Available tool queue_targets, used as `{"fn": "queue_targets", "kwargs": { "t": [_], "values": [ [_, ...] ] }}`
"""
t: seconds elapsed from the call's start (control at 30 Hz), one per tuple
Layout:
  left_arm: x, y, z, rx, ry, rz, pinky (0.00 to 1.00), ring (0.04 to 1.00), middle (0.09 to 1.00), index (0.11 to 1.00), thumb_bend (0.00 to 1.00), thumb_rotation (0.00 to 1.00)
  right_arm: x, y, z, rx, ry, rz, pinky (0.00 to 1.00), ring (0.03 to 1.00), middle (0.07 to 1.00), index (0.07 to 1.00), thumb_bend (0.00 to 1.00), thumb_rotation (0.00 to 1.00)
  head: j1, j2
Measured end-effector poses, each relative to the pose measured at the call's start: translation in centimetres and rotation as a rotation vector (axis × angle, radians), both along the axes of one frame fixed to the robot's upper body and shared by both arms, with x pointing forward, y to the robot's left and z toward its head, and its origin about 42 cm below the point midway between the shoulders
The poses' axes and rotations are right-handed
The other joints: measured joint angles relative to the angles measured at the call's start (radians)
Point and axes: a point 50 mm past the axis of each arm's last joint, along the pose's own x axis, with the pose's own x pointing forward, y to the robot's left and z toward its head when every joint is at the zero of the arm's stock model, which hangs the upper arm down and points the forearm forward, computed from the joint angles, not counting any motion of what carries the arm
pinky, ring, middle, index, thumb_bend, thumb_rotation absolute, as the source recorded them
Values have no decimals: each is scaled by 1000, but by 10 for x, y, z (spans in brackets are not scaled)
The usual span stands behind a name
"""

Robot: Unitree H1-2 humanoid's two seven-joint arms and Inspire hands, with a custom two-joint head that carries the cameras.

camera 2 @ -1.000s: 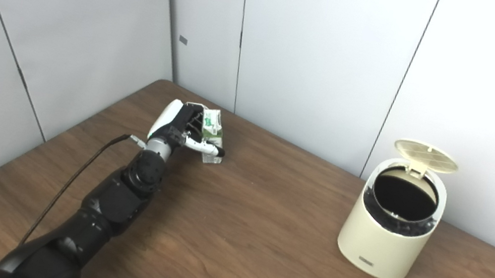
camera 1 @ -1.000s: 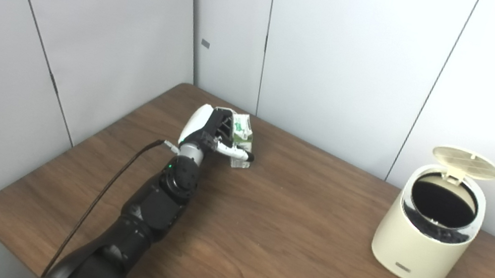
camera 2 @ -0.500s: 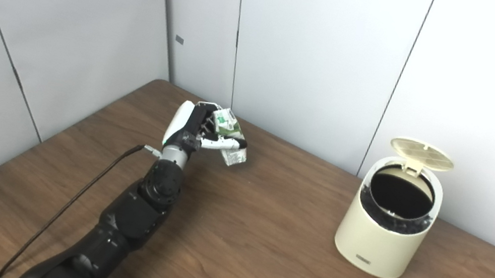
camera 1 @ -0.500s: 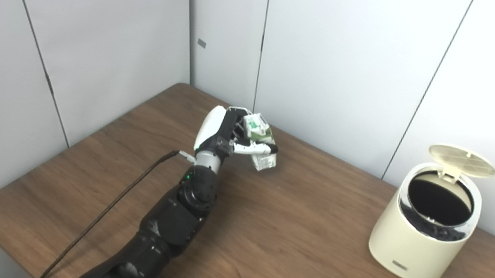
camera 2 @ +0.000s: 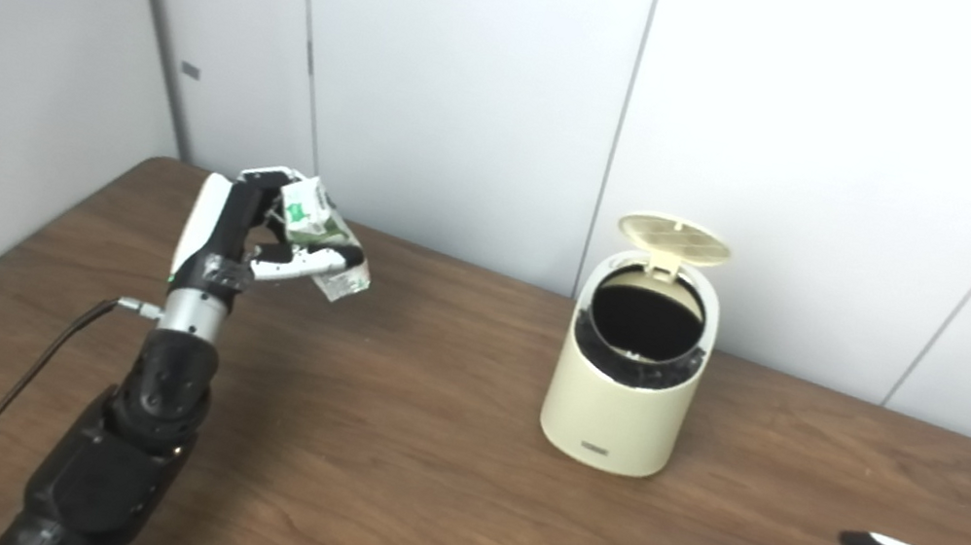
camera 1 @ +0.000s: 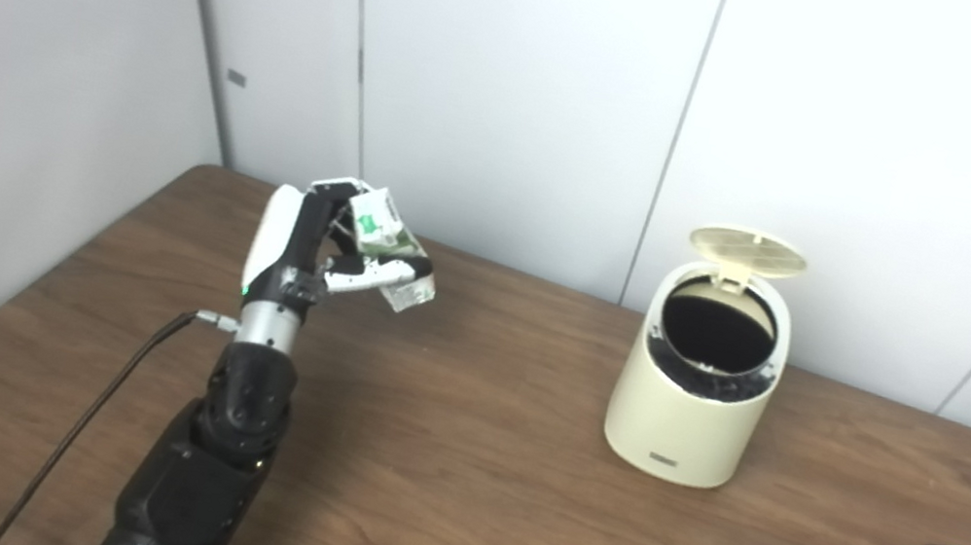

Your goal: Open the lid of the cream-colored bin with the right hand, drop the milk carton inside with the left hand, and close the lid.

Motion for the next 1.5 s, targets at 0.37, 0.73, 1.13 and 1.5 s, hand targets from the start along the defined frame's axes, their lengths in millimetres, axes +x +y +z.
{"fn": "queue_targets", "kwargs": {
  "t": [0.37, 0.73, 1.13, 1.5],
  "values": [
    [-20, -23, 37, 64, -230, -92, 624, 476, 471, 477, 505, 0, -17, 38, -3, 44, 69, -21, 341, 501, 641, 641, 232, 0, -97, 15],
    [-33, -48, 33, 130, -349, -173, 721, 529, 463, 464, 501, 0, -17, 45, -3, 67, 95, -28, 447, 596, 685, 665, 264, 0, -131, 12],
    [-25, -99, 31, 92, -411, -280, 713, 520, 466, 464, 502, 0, -12, 51, -6, 50, 98, -37, 263, 386, 672, 674, 288, 33, -169, 6],
    [-14, -143, 10, 84, -376, -327, 652, 527, 463, 463, 502, 0, -7, 55, -7, 63, 98, -60, 231, 335, 675, 675, 312, 8, -227, -3]
  ]
}}
